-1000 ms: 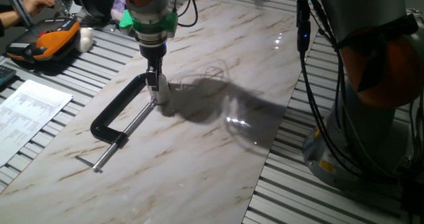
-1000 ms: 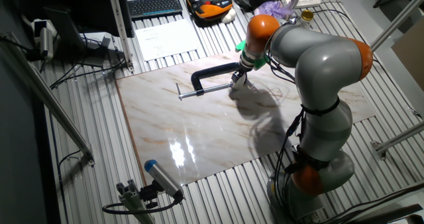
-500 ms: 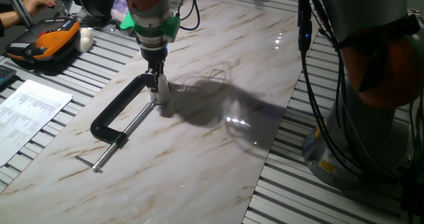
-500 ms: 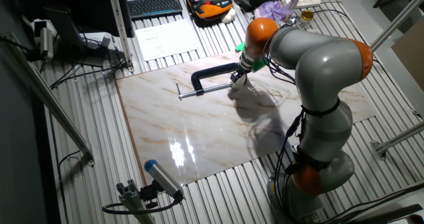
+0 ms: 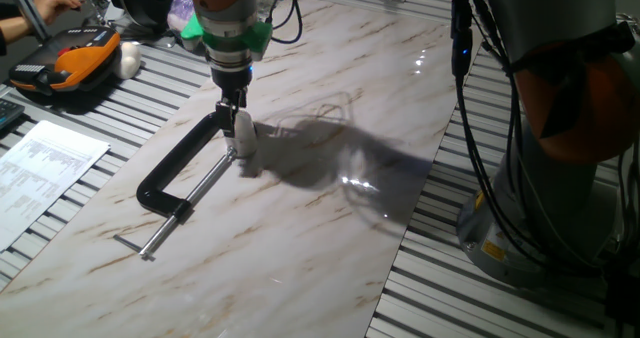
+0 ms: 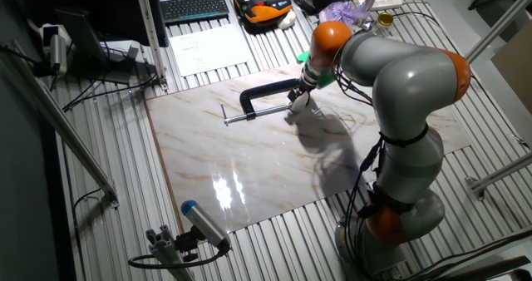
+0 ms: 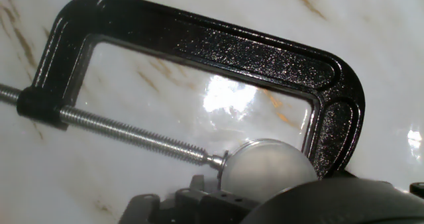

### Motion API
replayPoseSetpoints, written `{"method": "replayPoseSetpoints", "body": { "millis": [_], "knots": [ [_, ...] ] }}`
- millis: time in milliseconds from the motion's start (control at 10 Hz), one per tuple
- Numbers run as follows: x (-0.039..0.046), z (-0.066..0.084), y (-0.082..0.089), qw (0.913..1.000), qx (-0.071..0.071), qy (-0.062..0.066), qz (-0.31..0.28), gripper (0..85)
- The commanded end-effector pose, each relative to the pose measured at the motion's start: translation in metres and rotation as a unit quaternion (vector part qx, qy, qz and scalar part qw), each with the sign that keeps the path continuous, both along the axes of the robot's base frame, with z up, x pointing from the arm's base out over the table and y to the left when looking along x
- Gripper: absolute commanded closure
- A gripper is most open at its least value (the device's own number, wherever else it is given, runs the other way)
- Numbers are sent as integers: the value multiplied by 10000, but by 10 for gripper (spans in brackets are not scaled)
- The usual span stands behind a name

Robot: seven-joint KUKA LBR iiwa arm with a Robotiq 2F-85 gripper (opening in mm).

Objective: Unscrew the lid from the jar

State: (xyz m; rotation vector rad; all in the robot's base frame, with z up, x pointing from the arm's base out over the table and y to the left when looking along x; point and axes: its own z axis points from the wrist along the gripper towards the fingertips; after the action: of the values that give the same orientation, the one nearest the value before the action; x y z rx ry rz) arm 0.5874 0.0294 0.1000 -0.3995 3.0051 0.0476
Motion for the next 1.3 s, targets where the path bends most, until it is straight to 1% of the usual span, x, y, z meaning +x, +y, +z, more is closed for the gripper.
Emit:
{"method": "replayPoseSetpoints", "body": {
  "millis": [0,100,200,300,500,600,700,800,900,1000,1100,1200],
  "knots": [
    [33,89,-5,9999,-111,25,-98,0],
    [64,186,-7,9993,-271,41,-235,0],
    [59,229,-1,9987,-191,46,-465,0],
    [59,230,-1,9979,-92,103,-630,0],
    [57,247,-4,9955,-50,154,-939,0],
    [55,243,-3,9931,-30,205,-1150,170],
    [53,241,-2,9890,-17,282,-1453,170],
    [52,239,-3,9828,-2,415,-1799,170],
    [53,238,0,9775,76,345,-2080,170],
    [59,242,-2,9712,24,355,-2354,170],
    [55,257,-3,9614,32,438,-2717,170],
    [62,279,1,9430,42,524,-3287,340]
  ]
}}
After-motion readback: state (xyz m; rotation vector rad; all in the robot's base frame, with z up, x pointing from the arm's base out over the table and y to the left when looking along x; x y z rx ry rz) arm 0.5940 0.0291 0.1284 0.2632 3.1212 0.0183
